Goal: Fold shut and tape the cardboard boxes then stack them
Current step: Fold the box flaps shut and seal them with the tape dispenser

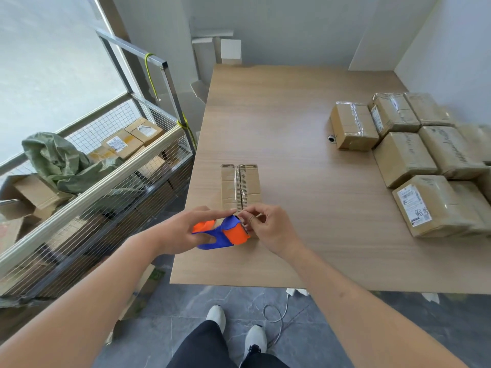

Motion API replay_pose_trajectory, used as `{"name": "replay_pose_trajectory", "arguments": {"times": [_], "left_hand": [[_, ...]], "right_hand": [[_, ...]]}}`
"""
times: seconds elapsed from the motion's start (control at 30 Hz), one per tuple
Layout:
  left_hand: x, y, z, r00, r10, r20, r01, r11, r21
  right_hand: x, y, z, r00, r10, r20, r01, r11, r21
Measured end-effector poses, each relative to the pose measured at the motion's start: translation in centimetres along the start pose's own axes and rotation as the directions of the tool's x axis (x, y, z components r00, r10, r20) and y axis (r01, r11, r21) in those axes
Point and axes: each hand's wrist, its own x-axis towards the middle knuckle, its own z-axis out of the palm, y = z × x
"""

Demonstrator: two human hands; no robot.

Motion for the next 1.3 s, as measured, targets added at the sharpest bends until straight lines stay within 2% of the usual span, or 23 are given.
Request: {"name": "replay_pose_trajectory", "arguments": {"times": [0.23,0.33,0.43,0.63,0.9,1.1,1.23,1.27,1.3], "left_hand": [[0.3,0.0,1.3,0.998,-0.051,0.04,0.053,0.998,-0.033],[0.8,-0.7,0.5,0.996,-0.057,0.074,0.058,0.998,-0.01],[0.3,-2.9,-1.4,0.987,-0.104,0.122,0.094,0.992,0.082],[0.3,-6.6,-3.1,0.966,-0.196,0.169,0.184,0.979,0.083],[3.0,-8.1,-3.3,0.949,-0.25,0.192,0.224,0.963,0.148],[4.3,-8.4,-2.8,0.951,-0.25,0.183,0.218,0.96,0.178],[4.5,-8.3,-2.5,0.954,-0.242,0.175,0.213,0.962,0.17],[4.4,-8.3,-2.4,0.954,-0.242,0.175,0.214,0.963,0.162],[4.3,-8.4,-2.4,0.954,-0.243,0.176,0.218,0.964,0.152]], "right_hand": [[0.3,0.8,-0.2,0.998,-0.062,-0.028,0.057,0.987,-0.152],[0.6,1.4,-0.1,0.999,-0.006,-0.053,-0.001,0.991,-0.134],[0.9,3.0,-1.5,0.981,0.114,-0.159,-0.128,0.989,-0.081],[0.9,5.8,-2.9,0.941,0.237,-0.241,-0.259,0.964,-0.066],[1.7,8.1,-0.6,0.921,0.248,-0.301,-0.304,0.94,-0.154],[1.9,9.2,0.1,0.916,0.248,-0.315,-0.307,0.939,-0.152],[2.2,9.4,0.4,0.893,0.36,-0.269,-0.432,0.852,-0.295],[2.2,9.3,0.7,0.896,0.347,-0.277,-0.424,0.855,-0.298],[2.3,9.1,1.1,0.92,0.272,-0.284,-0.36,0.872,-0.332]]}}
